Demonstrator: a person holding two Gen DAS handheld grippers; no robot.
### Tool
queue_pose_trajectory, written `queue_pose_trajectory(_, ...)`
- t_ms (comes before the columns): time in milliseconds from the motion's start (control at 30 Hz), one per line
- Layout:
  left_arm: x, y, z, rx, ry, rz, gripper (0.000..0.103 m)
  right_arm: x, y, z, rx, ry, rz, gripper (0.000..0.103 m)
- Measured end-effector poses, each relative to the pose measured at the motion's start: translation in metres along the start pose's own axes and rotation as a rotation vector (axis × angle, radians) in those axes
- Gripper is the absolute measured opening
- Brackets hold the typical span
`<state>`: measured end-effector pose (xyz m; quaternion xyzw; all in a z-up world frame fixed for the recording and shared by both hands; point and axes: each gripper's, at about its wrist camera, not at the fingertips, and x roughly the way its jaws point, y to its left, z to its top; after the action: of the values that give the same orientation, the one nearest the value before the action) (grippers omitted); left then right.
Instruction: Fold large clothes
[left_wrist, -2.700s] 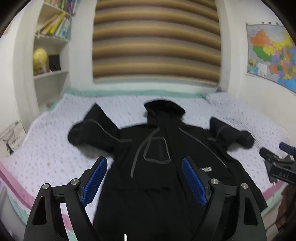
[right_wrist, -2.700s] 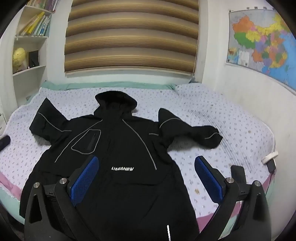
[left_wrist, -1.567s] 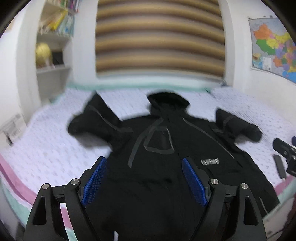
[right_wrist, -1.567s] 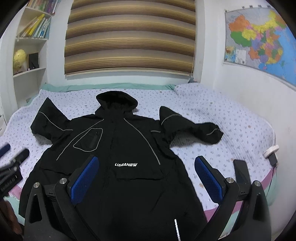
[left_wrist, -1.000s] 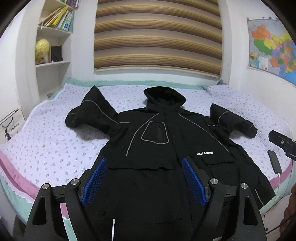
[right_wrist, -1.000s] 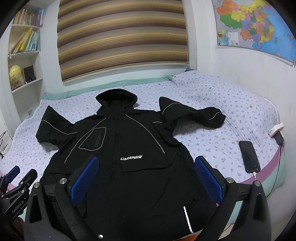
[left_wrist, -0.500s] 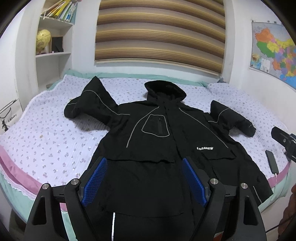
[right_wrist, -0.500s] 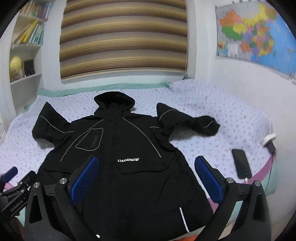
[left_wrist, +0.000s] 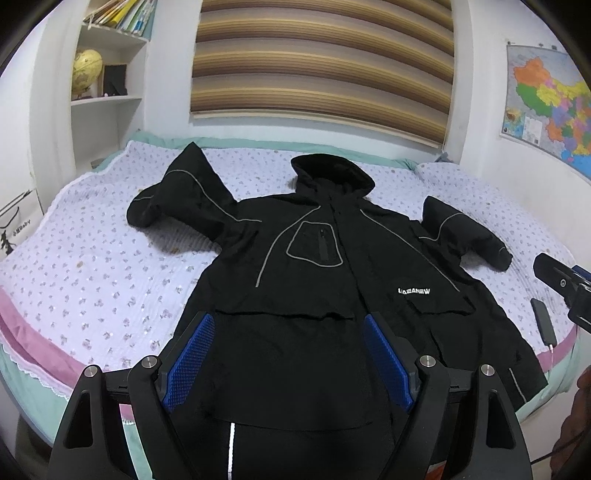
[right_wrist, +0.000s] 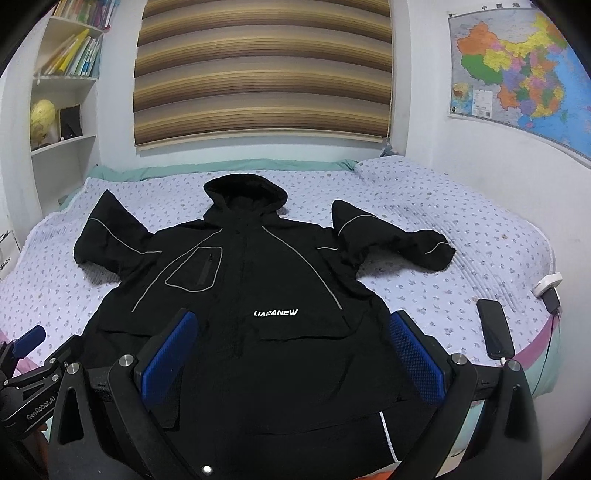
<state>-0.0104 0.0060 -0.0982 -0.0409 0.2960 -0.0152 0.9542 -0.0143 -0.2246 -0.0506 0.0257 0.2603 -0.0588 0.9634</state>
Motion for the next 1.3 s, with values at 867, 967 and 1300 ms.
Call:
queue_pose_trajectory(867, 0.081, 0.184, 0.108, -0.140, 0.080, -0.050, 0.084, 0.129, 0.115, 0.074, -0.073, -0.092, 0.377, 0.103)
queue_pose_trajectory(967, 0.110, 0.228, 0.130, -0.249, 0.090, -0.126, 0.084, 0.192, 0.138, 0.086, -0.056, -0.118, 0.391, 0.103)
queue_pose_trajectory(1300, 0.274, 0.366, 0.150, -0.625, 0.143, -0.083, 0.083, 0.348, 0.183, 0.023, -0.129, 0.101, 0.297, 0.096)
